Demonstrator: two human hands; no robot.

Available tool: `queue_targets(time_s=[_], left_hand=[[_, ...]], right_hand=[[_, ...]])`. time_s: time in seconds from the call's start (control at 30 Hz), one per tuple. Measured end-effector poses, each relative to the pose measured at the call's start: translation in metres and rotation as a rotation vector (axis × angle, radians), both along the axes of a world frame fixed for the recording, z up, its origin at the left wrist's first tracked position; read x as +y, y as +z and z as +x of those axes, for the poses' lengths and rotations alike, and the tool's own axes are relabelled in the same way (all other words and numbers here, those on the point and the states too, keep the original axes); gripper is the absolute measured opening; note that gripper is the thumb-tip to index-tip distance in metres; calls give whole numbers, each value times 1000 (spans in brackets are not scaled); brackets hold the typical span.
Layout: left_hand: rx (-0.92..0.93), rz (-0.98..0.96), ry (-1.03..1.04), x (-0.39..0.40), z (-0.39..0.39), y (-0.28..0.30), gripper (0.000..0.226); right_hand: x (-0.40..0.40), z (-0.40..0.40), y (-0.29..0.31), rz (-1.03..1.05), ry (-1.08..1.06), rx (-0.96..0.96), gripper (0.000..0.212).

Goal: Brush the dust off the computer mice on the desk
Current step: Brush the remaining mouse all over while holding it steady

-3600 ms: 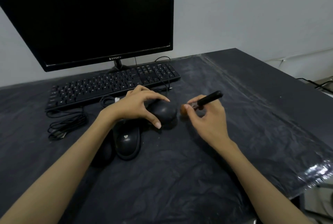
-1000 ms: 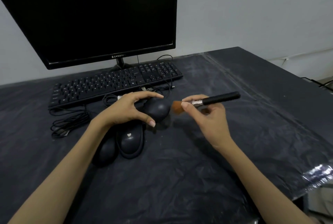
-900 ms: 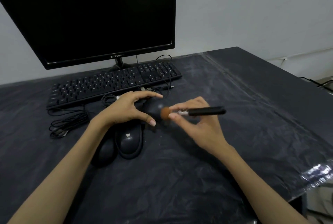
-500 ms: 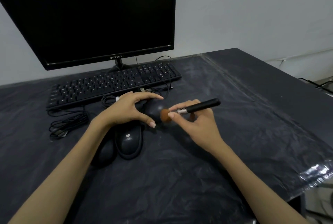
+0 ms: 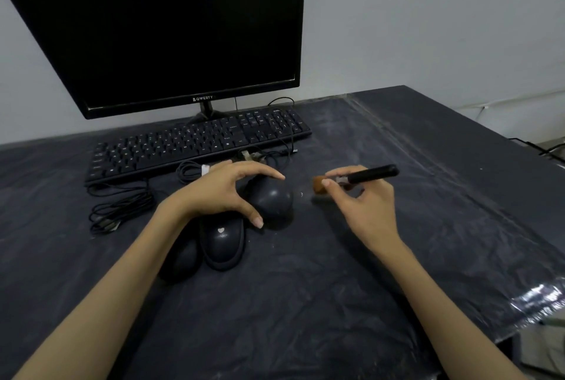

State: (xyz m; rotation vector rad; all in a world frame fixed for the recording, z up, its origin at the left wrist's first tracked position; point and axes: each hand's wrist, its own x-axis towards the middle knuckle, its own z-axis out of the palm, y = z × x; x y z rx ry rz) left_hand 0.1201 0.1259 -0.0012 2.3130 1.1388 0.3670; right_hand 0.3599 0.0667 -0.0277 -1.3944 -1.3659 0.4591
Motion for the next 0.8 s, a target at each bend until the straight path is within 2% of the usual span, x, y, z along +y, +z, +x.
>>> queue_targets(time_s=[0.17,0.37,0.43,0.63,0.8], left_hand=[[226,11,-81,-11,14,9,78],[309,-90,-49,-23,27,18,87],[302,-82,18,-31,27,17,99],[264,137,422,-57,27,-3,121],[203,61,489,-59,23,-6,130]], right_hand=[[-2,-3,1,-32,27,33,7],[-4,-5,1,-89,96,105,2],[-2,-4,3,-94,104,144,4],[3,-6,2,-96,137,192,9],[14,-24,-4,-186,284,99,11]])
